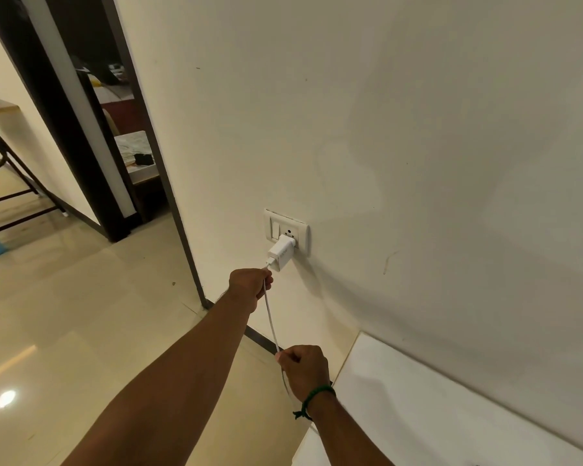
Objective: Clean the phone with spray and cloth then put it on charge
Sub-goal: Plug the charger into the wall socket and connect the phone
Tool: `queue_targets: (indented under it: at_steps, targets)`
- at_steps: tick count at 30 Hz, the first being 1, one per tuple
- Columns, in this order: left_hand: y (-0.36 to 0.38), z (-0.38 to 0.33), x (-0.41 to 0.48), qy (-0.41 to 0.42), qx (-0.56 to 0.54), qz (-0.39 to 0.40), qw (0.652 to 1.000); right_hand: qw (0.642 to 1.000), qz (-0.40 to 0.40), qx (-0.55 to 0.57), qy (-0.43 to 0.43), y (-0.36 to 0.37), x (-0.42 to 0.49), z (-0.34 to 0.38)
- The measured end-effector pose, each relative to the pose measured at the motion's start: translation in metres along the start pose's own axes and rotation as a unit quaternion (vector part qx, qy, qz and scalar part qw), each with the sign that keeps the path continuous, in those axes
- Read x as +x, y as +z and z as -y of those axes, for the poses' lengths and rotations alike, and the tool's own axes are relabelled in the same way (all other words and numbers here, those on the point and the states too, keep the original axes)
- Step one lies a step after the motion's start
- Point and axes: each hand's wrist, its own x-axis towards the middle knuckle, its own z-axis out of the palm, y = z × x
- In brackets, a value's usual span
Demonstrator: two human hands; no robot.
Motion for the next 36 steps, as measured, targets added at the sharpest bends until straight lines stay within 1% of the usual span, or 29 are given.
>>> queue_targets:
  at_steps: [11,16,30,36]
  targets:
    - [-0.002,-0.001,0.0,-0.006,0.014,0.016,1.0,1.0,0.01,-0.001,-0.011,0.0,-0.002,-0.003]
    - [0.0,-0.004,0.003,0.001,-0.004,0.029,1.0,1.0,0.009,0.006,-0.015,-0.001,-0.005,-0.003]
    - [0.01,-0.002,0.011,0.007,-0.05,0.03,0.998,1.0,-0.002,0.017,-0.008,-0.015,-0.01,-0.011]
    - [0.006,-0.002,0.014,-0.001,-0.048,0.049,0.998,1.0,0.008,-0.005,-0.01,-0.019,-0.01,-0.014]
